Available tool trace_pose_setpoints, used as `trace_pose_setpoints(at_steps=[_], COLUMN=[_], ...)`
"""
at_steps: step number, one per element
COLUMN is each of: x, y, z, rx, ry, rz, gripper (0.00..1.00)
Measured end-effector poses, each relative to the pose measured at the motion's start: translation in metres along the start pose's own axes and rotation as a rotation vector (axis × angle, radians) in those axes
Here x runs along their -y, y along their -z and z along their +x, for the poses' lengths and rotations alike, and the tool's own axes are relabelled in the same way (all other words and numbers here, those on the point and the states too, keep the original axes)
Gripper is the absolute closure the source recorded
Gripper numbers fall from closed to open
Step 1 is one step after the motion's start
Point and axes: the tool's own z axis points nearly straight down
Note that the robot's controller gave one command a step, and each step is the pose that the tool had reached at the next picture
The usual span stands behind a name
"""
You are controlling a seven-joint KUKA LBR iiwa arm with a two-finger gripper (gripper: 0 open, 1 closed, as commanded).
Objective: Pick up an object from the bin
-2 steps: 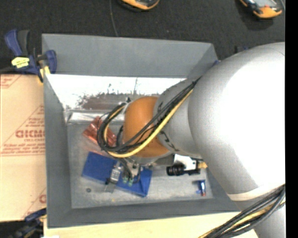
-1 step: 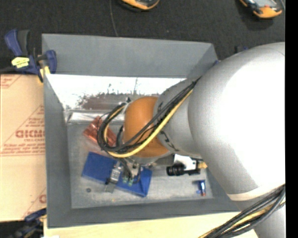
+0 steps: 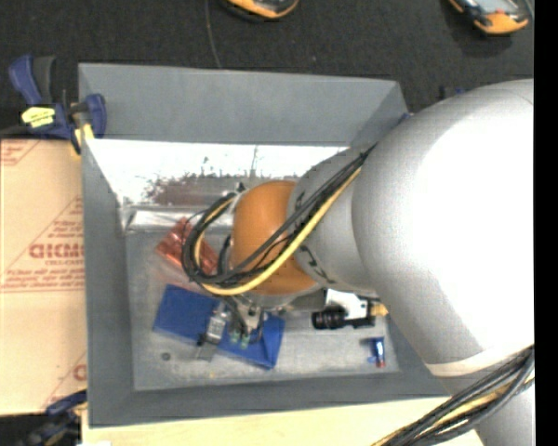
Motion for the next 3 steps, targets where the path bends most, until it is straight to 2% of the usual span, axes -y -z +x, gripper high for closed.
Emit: trace_pose_setpoints(at_steps=[1, 2, 3], x=[0.000, 0.010, 0.011], y=[0.000, 0.108, 0.108], z=[0.000, 0.002, 0.002], rx=[0.000, 0.001, 0.001], ry=[0.000, -0.022, -0.021], rz=[0.000, 0.000, 0.001], gripper=[1.00, 1.00, 1.00])
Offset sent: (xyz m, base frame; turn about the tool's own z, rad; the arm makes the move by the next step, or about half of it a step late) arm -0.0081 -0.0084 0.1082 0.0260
